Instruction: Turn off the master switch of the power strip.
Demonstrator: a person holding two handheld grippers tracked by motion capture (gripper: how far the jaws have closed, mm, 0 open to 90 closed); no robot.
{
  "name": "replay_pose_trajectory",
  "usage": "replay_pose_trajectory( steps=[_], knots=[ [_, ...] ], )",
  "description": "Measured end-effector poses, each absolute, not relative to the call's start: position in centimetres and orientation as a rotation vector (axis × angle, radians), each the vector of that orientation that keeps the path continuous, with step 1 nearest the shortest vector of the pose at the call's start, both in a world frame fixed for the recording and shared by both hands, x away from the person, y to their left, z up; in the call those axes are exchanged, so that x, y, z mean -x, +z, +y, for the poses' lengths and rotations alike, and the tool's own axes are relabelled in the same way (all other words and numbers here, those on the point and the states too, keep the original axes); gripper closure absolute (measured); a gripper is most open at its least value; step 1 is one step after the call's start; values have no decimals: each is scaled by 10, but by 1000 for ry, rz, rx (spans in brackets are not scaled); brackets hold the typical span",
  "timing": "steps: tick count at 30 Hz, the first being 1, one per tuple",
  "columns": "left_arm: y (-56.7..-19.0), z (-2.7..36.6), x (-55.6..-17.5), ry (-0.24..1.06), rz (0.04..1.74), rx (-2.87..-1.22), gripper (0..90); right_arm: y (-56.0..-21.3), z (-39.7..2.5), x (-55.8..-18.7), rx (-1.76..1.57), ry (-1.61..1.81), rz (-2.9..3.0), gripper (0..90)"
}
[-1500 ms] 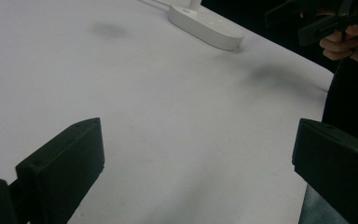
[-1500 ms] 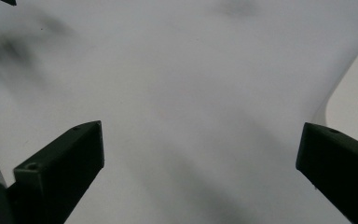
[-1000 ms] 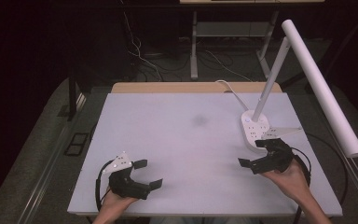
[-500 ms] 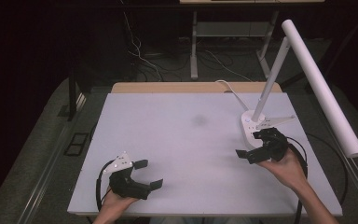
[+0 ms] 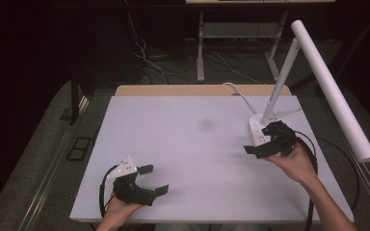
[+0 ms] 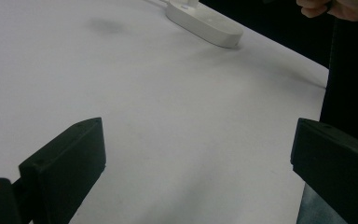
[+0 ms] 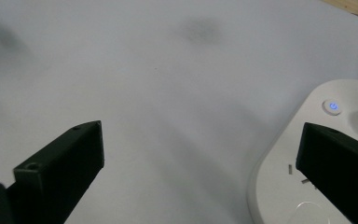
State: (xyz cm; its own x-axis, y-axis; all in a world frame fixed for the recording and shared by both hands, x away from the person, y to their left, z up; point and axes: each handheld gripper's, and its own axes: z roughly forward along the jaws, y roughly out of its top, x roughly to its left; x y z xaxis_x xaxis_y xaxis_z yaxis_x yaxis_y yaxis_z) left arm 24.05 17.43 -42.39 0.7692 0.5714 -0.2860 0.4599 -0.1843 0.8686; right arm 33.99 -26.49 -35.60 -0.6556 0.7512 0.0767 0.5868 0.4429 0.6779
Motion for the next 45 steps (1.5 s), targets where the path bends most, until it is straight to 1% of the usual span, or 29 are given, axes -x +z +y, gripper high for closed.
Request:
replay_pose_trajectory(
  steps=[19, 32, 33, 36, 37, 38, 40, 41, 43, 44, 45],
  knots=[
    [-425, 174, -240, 110, 793, -1832, 25, -368, -267, -376, -1248, 959, 2456, 4],
    [-426, 174, -241, 107, 792, -1832, 26, -374, -266, -392, -1259, 874, 2460, 5],
    [-426, 174, -241, 106, 793, -1833, 26, -373, -266, -394, -1262, 866, 2466, 71],
    [-426, 174, -241, 108, 791, -1834, 26, -371, -266, -396, -1260, 856, 2458, 73],
    [-426, 174, -241, 110, 791, -1836, 27, -370, -266, -398, -1261, 835, 2452, 139],
    [-426, 174, -241, 110, 791, -1836, 27, -370, -266, -398, -1261, 835, 2452, 139],
    [-426, 174, -241, 115, 793, -1837, 28, -368, -265, -401, -1245, 823, 2453, 180],
    [-426, 174, -241, 118, 794, -1837, 28, -368, -265, -401, -1245, 823, 2453, 180],
    [-426, 174, -241, 120, 795, -1836, 30, -366, -264, -404, -1232, 811, 2454, 269],
    [-426, 175, -241, 121, 796, -1837, 30, -366, -264, -404, -1232, 811, 2454, 269],
    [-426, 175, -241, 123, 797, -1835, 31, -364, -265, -406, -1227, 813, 2456, 343]
  ],
)
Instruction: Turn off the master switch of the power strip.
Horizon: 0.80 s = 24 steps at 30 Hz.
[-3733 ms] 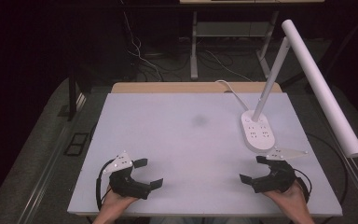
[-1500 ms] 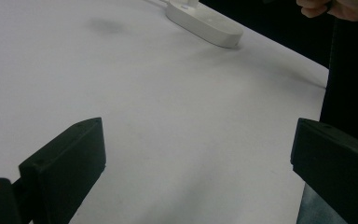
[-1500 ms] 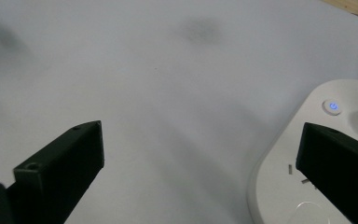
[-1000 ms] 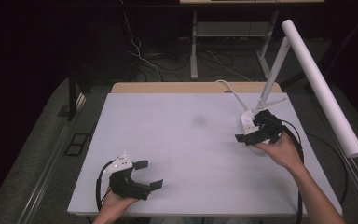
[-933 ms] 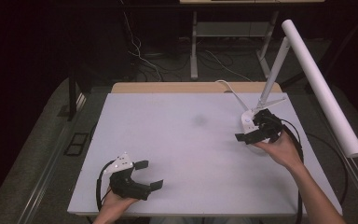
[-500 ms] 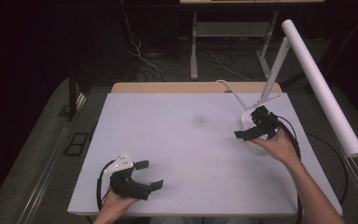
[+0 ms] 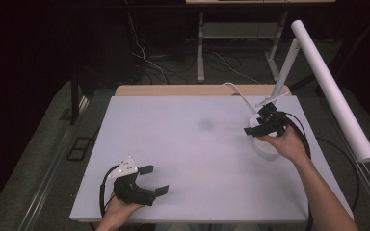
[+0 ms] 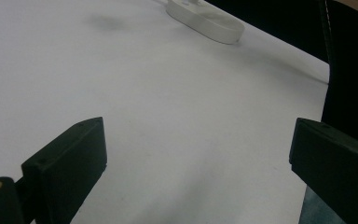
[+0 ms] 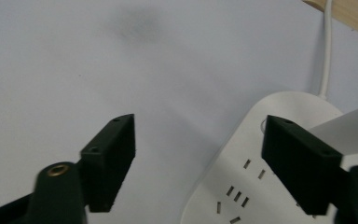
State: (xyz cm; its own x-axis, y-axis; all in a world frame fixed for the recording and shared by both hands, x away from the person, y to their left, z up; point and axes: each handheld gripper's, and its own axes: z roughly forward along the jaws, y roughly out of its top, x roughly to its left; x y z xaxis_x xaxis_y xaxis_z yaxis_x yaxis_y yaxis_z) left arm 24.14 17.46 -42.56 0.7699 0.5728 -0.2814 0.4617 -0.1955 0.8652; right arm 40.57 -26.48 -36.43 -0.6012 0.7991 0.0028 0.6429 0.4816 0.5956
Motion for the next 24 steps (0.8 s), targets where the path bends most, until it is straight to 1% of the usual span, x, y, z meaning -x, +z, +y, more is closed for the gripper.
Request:
replay_pose_trajectory(
  steps=[1, 2, 3, 4, 5, 7, 8, 9, 11, 13, 15, 24],
  knots=[
    [-426, 175, -241, 122, 799, -1833, 31, -364, -265, -406, -1227, 813, 2456, 343],
    [-426, 175, -241, 121, 800, -1831, 31, -363, -264, -407, -1219, 800, 2459, 452],
    [-426, 175, -241, 123, 800, -1832, 31, -363, -264, -408, -1221, 797, 2456, 490],
    [-425, 175, -241, 124, 800, -1832, 31, -363, -264, -408, -1221, 797, 2456, 490],
    [-426, 175, -241, 123, 800, -1832, 31, -363, -265, -409, -1225, 787, 2451, 567],
    [-426, 174, -241, 125, 795, -1840, 31, -363, -264, -410, -1230, 780, 2443, 640],
    [-426, 174, -241, 125, 795, -1840, 31, -363, -264, -410, -1230, 780, 2443, 640],
    [-426, 174, -241, 126, 793, -1842, 31, -363, -264, -412, -1220, 764, 2447, 722],
    [-426, 174, -241, 126, 792, -1842, 32, -362, -263, -414, -1201, 744, 2450, 798],
    [-426, 175, -242, 126, 794, -1841, 32, -362, -263, -415, -1193, 733, 2451, 850],
    [-426, 175, -241, 126, 794, -1839, 32, -361, -261, -416, -1188, 720, 2444, 889],
    [-426, 175, -242, 126, 793, -1843, 34, -361, -253, -425, -1181, 653, 2429, 894]
  ],
)
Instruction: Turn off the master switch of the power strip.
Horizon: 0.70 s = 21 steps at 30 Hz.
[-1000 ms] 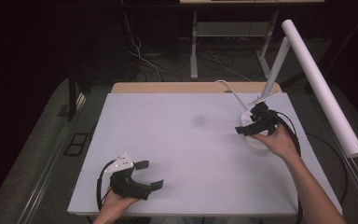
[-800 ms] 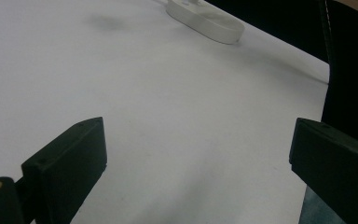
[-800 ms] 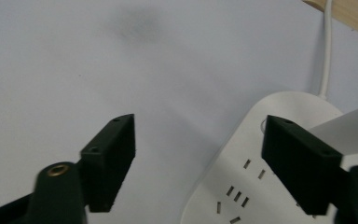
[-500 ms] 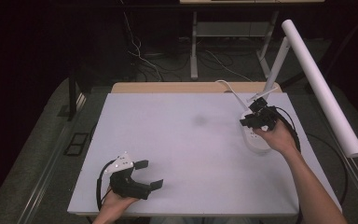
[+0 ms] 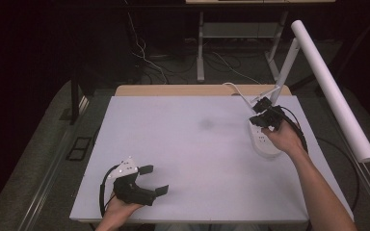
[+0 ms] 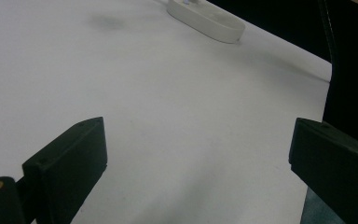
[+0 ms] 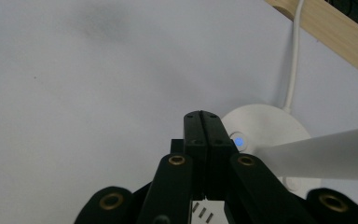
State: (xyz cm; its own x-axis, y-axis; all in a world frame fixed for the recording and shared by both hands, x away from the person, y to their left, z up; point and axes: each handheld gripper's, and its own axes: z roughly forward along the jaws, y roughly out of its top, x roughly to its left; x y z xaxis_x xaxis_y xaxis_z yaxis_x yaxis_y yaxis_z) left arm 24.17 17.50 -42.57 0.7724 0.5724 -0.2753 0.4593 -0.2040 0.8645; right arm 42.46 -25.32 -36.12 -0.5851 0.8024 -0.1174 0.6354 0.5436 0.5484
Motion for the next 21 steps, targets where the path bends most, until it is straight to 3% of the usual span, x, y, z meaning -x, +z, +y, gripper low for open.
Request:
replay_pose_trajectory(
  steps=[21],
  knots=[
    [-426, 176, -242, 124, 791, -1849, 36, -366, -243, -444, -1190, 485, 2390, 894]
  ],
)
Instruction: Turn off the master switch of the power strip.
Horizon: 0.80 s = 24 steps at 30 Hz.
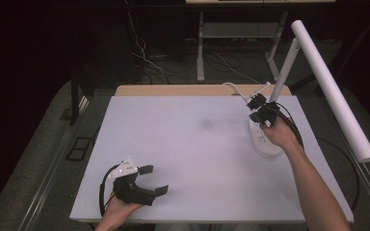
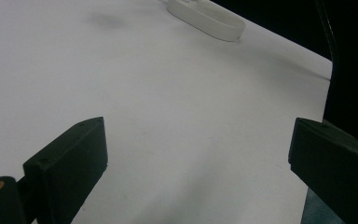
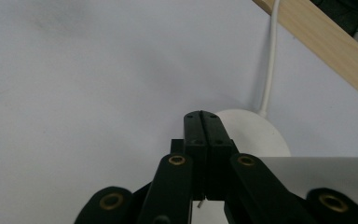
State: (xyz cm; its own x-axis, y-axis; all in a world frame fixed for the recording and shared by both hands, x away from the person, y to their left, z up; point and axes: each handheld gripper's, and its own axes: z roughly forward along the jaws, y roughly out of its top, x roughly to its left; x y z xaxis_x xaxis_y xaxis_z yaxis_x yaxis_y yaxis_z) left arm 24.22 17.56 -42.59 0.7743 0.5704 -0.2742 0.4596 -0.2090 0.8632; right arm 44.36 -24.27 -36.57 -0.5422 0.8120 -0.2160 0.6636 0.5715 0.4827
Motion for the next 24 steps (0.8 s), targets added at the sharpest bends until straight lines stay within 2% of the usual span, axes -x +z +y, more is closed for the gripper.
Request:
replay_pose_trajectory(
  steps=[24],
  knots=[
    [-426, 175, -242, 131, 785, -1859, 39, -387, -237, -455, -1149, 258, 2368, 894]
  ],
)
